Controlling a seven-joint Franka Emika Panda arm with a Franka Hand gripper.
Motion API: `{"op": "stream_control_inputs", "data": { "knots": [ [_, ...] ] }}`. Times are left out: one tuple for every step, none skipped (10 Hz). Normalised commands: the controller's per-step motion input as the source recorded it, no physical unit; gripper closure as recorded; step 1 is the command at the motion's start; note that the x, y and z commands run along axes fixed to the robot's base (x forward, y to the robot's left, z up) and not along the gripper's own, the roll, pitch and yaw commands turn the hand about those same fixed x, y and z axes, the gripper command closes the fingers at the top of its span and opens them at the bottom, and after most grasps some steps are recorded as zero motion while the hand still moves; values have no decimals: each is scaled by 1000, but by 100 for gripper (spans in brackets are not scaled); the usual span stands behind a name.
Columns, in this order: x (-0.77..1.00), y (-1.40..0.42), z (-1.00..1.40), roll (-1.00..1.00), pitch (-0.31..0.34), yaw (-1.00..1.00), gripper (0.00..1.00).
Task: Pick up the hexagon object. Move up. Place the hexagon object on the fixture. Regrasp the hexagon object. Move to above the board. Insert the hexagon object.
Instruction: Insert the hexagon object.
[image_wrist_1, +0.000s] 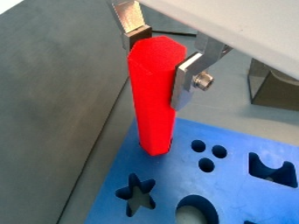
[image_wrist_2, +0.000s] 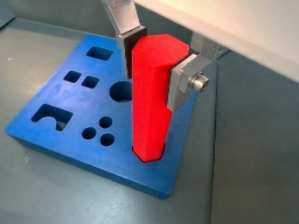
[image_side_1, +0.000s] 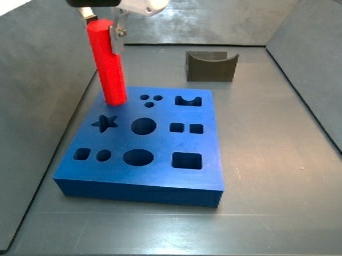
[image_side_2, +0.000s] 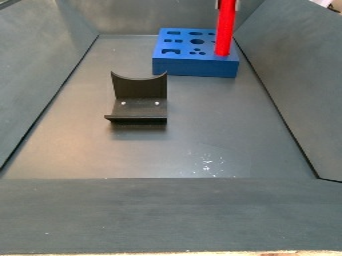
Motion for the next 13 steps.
{"op": "stream_control_inputs", "data": {
  "knots": [
    [254,114,-377,-89,0,-391,100],
    [274,466,-446,-226,11,-317,100],
    [0,0,-103,-1,-36,0,100],
    [0,169,-414,-349,-179,-254,100],
    [0,246,-309,-410,-200,-123,100],
    [0,274,-457,-344,-154,-83,100],
    [0,83,-249,-154,-93,0,100],
    [0,0,-83,0,-21,0,100],
    [-197,-114,-574,129,-139,0,100],
    [-43,0,-1000,67,-121,-6,100],
    [0,0,-71,-39,-61,0,100],
    [0,0,0,6,0,0,100],
    [0,0,0,16,0,0,100]
  ]
}}
